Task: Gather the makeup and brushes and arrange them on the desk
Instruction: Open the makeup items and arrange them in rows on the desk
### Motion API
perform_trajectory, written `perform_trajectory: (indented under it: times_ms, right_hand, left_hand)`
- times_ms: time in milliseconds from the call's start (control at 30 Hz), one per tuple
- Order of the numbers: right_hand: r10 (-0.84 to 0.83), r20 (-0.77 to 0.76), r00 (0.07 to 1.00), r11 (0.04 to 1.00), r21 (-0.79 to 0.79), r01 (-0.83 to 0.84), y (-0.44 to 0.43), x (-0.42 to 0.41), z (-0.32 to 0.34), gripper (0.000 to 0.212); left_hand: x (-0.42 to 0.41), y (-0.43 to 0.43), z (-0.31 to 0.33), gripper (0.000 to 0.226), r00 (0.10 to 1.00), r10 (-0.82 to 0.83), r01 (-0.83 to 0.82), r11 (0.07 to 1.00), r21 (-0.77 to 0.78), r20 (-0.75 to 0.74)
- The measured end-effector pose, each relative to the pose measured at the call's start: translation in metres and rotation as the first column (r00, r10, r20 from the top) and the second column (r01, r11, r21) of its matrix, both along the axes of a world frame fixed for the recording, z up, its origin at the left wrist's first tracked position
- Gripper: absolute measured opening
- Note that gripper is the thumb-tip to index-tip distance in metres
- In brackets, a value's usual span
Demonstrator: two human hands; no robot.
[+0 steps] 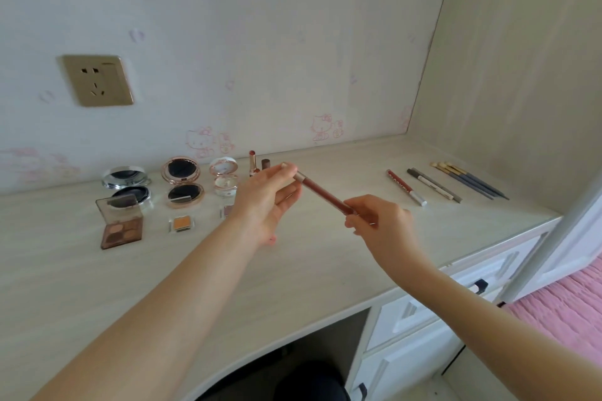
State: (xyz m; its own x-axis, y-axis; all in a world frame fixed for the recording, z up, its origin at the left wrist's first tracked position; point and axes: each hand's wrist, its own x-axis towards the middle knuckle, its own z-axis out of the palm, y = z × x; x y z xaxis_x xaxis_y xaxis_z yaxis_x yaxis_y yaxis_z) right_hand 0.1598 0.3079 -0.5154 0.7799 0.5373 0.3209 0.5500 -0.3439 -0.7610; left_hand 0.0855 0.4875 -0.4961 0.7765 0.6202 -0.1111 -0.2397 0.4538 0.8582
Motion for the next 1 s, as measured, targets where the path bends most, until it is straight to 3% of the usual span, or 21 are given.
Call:
perform_trajectory:
  times_ms: [133, 267, 433, 567, 667, 800, 1000]
  right_hand:
    - [0.037, -0.095, 0.995, 0.997, 0.065, -0.031, 0.018, -0.024, 0.000, 0.025]
    - [0.068, -0.253, 0.965, 0.994, 0.099, -0.044, 0.041, -0.046, -0.002, 0.012]
    - [0.212, -0.548, 0.809, 0.967, 0.236, -0.093, 0.067, -0.077, 0.001, 0.012]
    - [0.304, -0.618, 0.725, 0.951, 0.244, -0.192, 0.080, -0.094, 0.001, 0.016]
    - [0.335, -0.605, 0.722, 0.941, 0.184, -0.283, 0.089, -0.103, 0.002, 0.015]
    - [0.320, -0.577, 0.751, 0.940, 0.097, -0.327, 0.098, -0.103, 0.004, 0.013]
    - [0.322, -0.631, 0.706, 0.935, 0.095, -0.342, 0.106, -0.092, 0.013, 0.017]
  left_hand:
    - [-0.031, 0.004, -0.004, 0.019, 1.000, 0.001, -0.001, 0.996, 0.085, 0.000]
    - [-0.059, 0.006, -0.010, 0.018, 0.999, 0.027, -0.015, 0.967, 0.253, -0.043]
    - [-0.081, 0.011, -0.015, 0.017, 0.998, 0.061, -0.048, 0.948, 0.314, -0.034]
    - [-0.096, 0.017, -0.013, 0.015, 0.997, 0.081, -0.069, 0.940, 0.333, -0.021]
    - [-0.107, 0.023, -0.013, 0.010, 0.990, 0.134, -0.106, 0.912, 0.396, -0.042]
    - [-0.124, 0.040, -0.021, 0.008, 0.962, 0.247, -0.133, 0.793, 0.595, -0.113]
    - [-0.146, 0.066, -0.044, 0.021, 0.914, 0.370, -0.017, 0.450, 0.893, -0.169]
